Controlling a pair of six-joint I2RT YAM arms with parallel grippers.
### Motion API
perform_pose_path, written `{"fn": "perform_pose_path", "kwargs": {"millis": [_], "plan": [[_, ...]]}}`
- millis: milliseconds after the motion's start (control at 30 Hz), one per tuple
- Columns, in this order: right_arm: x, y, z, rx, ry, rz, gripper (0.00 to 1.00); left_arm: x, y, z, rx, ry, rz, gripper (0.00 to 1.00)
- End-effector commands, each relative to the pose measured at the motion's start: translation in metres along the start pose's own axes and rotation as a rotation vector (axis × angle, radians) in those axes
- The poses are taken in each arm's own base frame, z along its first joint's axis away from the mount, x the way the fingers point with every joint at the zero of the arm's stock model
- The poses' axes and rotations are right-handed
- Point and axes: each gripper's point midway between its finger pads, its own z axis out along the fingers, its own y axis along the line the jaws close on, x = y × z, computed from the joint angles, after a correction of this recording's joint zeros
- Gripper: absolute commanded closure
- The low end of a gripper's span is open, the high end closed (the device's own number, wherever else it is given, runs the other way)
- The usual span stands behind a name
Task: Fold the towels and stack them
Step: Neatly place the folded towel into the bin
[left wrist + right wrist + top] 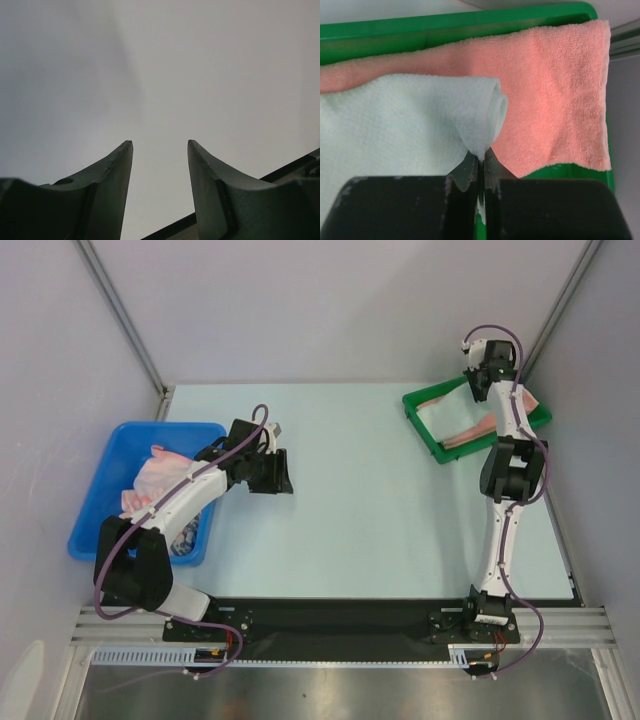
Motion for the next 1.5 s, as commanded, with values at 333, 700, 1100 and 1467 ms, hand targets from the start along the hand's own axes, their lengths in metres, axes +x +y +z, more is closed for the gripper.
{"fn": "perform_pose_path", "kwargs": {"millis": [333, 700, 1100, 1467], "plan": [[-0.034, -0.069, 0.014, 0.257, -0.156, 0.017, 0.57, -0.021, -0.003, -0.013, -0.007, -0.073, 0.031, 0.44], [-0.108, -0.036, -0.135, 0.161, -0.314, 0.305, 0.0, -0.094, -0.02, -0.09, -0.049, -0.358, -0.002, 0.4], [-0.076, 0.052, -0.155, -0.34, -0.318, 0.575, 0.67, -0.129, 0.102, -0.161, -0.325, -0.569, -0.281, 0.33], [-0.036, 0.124, -0.061, -0.811, -0.253, 0.772, 0.86, -0.089, 0.222, -0.136, -0.419, -0.549, -0.603, 0.36]]}}
